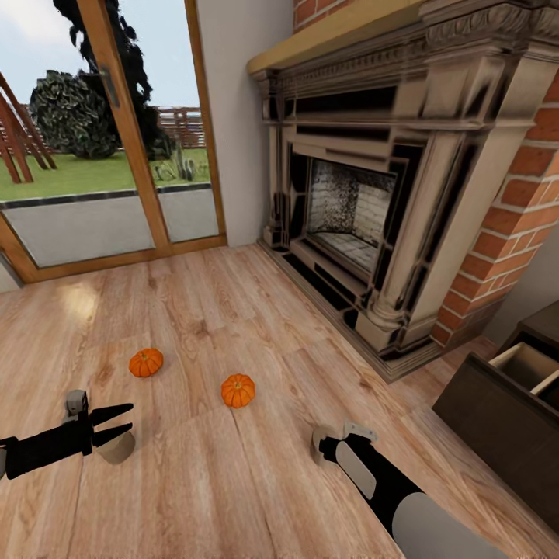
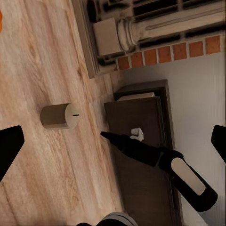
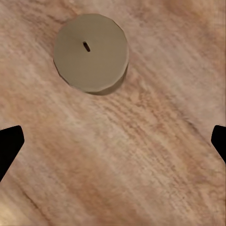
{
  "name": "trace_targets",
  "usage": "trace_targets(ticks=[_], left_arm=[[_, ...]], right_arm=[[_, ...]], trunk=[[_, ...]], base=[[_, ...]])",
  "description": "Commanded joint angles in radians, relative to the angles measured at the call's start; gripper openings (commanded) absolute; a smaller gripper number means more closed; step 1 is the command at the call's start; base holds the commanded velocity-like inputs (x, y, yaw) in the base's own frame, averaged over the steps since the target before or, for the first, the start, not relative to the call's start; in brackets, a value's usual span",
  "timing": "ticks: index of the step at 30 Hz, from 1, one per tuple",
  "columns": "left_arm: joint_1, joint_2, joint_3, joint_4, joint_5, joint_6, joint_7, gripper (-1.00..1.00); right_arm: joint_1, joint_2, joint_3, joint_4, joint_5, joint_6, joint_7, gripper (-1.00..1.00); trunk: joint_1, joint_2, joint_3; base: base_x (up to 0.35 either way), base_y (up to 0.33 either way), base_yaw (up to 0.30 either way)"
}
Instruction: Place each of the two pumpkins and all three candles from the living room inside a cabinet in the living room (use any cabinet), then make sure every cabinet is closed, and position the cauldron so it is next to a table in the living room.
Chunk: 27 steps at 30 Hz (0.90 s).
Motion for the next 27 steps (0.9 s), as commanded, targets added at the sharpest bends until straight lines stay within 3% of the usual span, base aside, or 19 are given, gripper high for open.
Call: trace_targets(ticks=[1,5,7,10,18,27], left_arm=[[0.000,0.001,0.000,0.000,0.003,0.007,-0.029,1.00],[0.000,0.002,-0.022,0.003,-0.007,0.005,-0.199,1.00],[0.000,0.002,-0.042,0.005,-0.009,0.005,-0.243,1.00],[0.000,0.002,-0.053,0.006,-0.009,0.005,-0.272,1.00],[0.001,0.004,-0.057,0.011,-0.013,0.000,-0.393,1.00],[0.005,0.003,-0.057,0.011,-0.015,-0.005,-0.393,1.00]], right_arm=[[-0.001,-0.001,0.005,-0.002,-0.007,0.003,-0.007,1.00],[-0.001,-0.001,0.005,-0.001,-0.007,0.003,-0.004,1.00],[-0.001,-0.001,0.005,-0.001,-0.007,0.003,-0.003,1.00],[-0.001,-0.001,0.005,-0.001,-0.007,0.003,-0.001,1.00],[-0.001,-0.001,0.010,-0.002,-0.003,0.006,0.007,1.00],[-0.001,0.000,0.016,-0.002,0.025,0.006,0.018,1.00]], trunk=[[0.000,-0.001,-0.005],[0.002,-0.002,-0.020],[0.003,-0.002,-0.028],[0.004,-0.003,-0.040],[0.004,-0.003,-0.040],[0.004,-0.003,-0.040]], base=[[0.000,0.000,0.000],[0.000,0.000,0.000],[0.000,0.000,0.000],[0.000,0.000,0.000],[0.003,0.000,0.000],[0.113,0.044,0.000]])
